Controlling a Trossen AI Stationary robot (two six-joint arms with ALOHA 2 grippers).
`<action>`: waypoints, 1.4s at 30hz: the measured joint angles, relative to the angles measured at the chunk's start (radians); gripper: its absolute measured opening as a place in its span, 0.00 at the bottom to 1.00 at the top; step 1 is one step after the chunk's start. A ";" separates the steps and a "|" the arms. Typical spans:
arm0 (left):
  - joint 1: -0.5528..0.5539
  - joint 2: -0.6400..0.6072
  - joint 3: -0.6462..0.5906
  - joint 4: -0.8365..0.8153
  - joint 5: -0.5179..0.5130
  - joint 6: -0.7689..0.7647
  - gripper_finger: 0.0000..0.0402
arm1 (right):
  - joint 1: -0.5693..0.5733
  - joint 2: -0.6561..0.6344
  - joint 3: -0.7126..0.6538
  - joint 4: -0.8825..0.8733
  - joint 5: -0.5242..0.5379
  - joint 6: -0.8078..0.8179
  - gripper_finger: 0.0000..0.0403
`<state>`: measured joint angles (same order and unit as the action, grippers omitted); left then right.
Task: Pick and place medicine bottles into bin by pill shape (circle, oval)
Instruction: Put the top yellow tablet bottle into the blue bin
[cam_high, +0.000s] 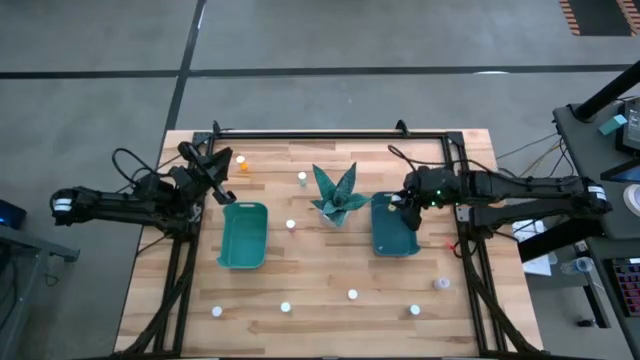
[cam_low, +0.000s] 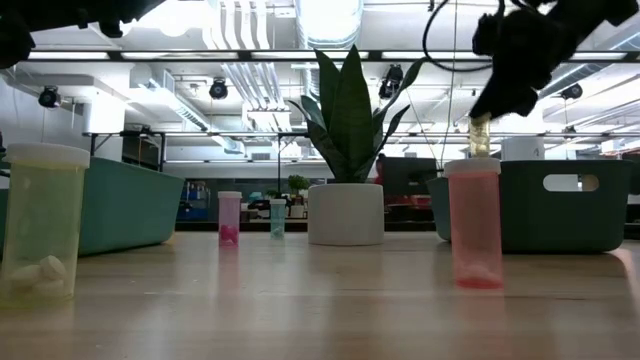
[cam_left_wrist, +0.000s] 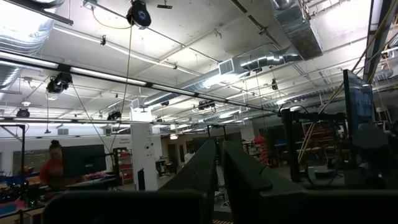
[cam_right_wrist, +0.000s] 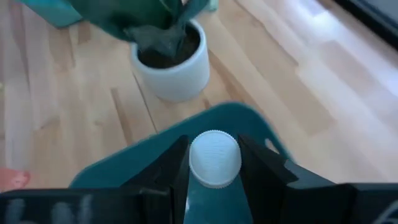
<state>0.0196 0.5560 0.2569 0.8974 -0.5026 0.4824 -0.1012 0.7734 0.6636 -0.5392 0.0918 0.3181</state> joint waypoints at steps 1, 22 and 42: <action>0.000 0.000 0.000 0.000 0.000 0.000 0.03 | 0.007 0.000 -0.022 0.026 0.001 0.006 0.28; 0.000 0.000 0.000 -0.003 0.000 0.001 0.03 | 0.038 0.200 -0.216 0.359 0.091 -0.031 0.28; 0.000 0.000 0.000 -0.010 0.000 0.002 0.03 | 0.038 0.240 -0.217 0.367 0.121 -0.041 0.37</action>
<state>0.0196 0.5560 0.2569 0.8879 -0.5026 0.4839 -0.0631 1.0138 0.4466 -0.1726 0.2131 0.2768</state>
